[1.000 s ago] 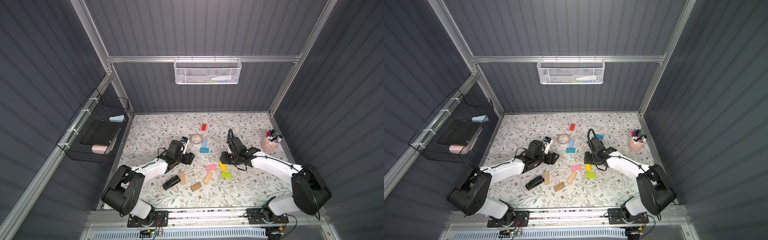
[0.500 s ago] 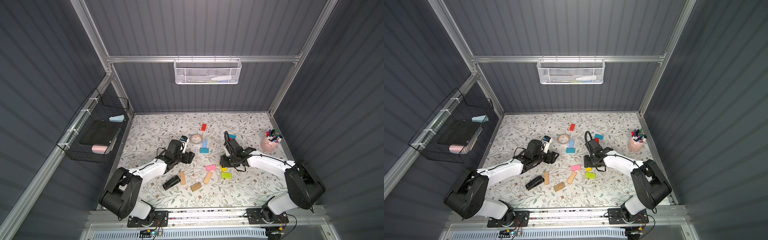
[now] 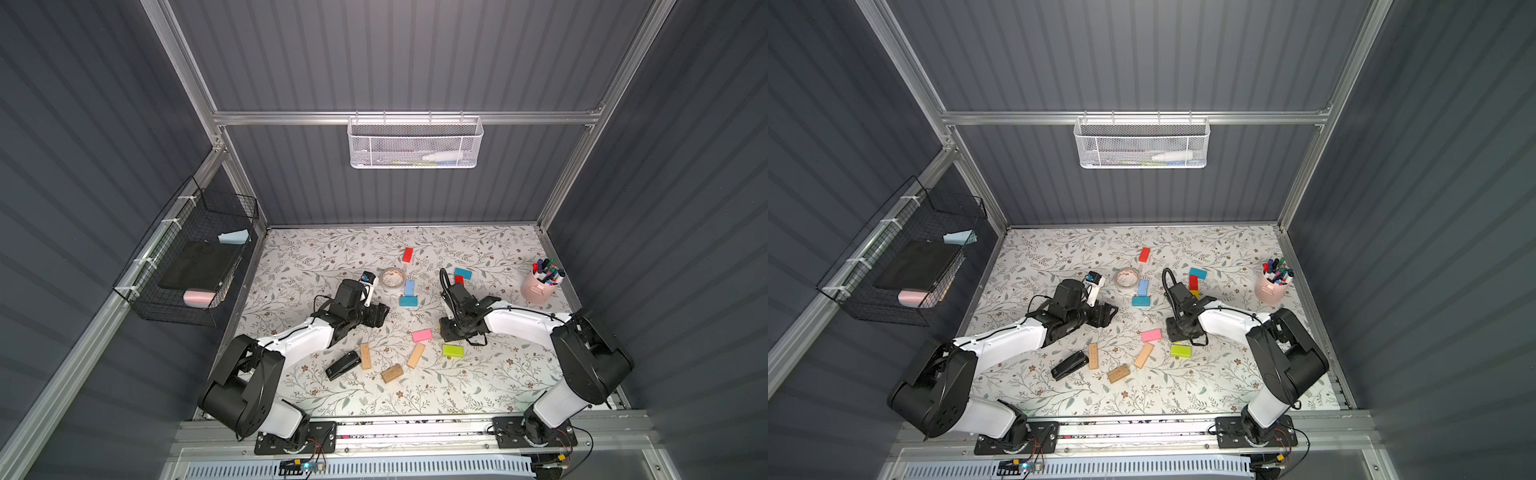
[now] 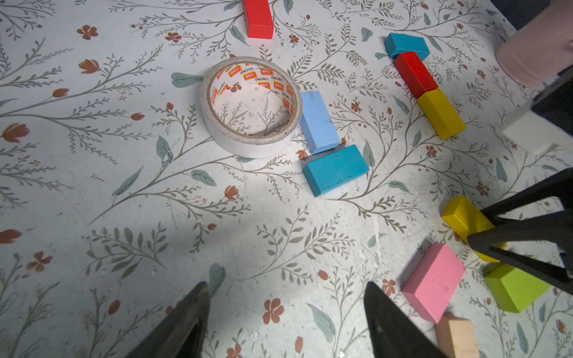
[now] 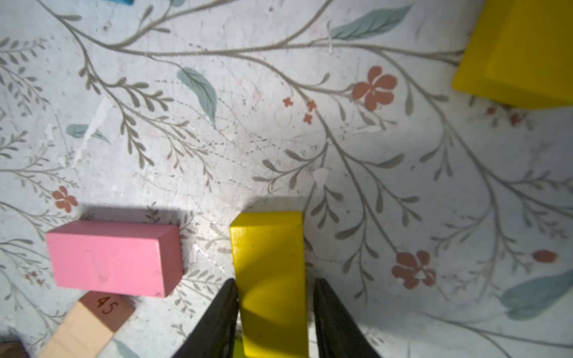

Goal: Assemble the letter c with building blocks
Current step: Pick up the building block from the center of the board.

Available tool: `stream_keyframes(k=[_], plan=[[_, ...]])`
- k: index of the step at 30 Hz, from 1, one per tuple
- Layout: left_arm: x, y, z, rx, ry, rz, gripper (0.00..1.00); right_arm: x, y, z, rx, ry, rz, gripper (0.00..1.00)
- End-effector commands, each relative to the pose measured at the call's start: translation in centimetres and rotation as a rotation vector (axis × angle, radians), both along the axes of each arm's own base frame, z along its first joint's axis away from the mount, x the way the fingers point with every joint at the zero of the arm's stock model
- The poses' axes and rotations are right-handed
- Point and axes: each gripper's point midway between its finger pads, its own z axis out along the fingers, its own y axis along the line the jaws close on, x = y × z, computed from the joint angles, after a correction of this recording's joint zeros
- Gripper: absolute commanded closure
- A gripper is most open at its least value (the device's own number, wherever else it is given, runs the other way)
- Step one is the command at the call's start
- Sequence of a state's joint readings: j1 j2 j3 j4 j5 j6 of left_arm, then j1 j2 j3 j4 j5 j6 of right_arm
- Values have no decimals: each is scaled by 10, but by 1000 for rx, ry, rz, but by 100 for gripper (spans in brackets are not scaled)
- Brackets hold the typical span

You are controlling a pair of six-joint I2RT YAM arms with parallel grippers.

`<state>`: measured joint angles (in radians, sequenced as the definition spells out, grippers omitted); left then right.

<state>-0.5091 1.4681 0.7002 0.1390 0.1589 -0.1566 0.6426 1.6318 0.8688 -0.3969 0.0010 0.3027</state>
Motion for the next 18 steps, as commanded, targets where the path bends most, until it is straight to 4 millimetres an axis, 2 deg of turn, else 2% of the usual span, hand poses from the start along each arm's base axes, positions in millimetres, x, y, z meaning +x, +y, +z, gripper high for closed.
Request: stream_keyframes(k=[1,5,12,18], plan=[[-2,0,-6,36,11,-12,23,3,-6,-3,-61,-15,34,59],[-2,0,-6,38,17,-14,23,3,-10,-5,-82,-17,19,63],[-2,-1,-4,31,11,-15,23,0,-12,2,-5,-34,-48,70],[-2,0,-4,34,13,-14,23,1,-28,10,76,-38,-177,73]])
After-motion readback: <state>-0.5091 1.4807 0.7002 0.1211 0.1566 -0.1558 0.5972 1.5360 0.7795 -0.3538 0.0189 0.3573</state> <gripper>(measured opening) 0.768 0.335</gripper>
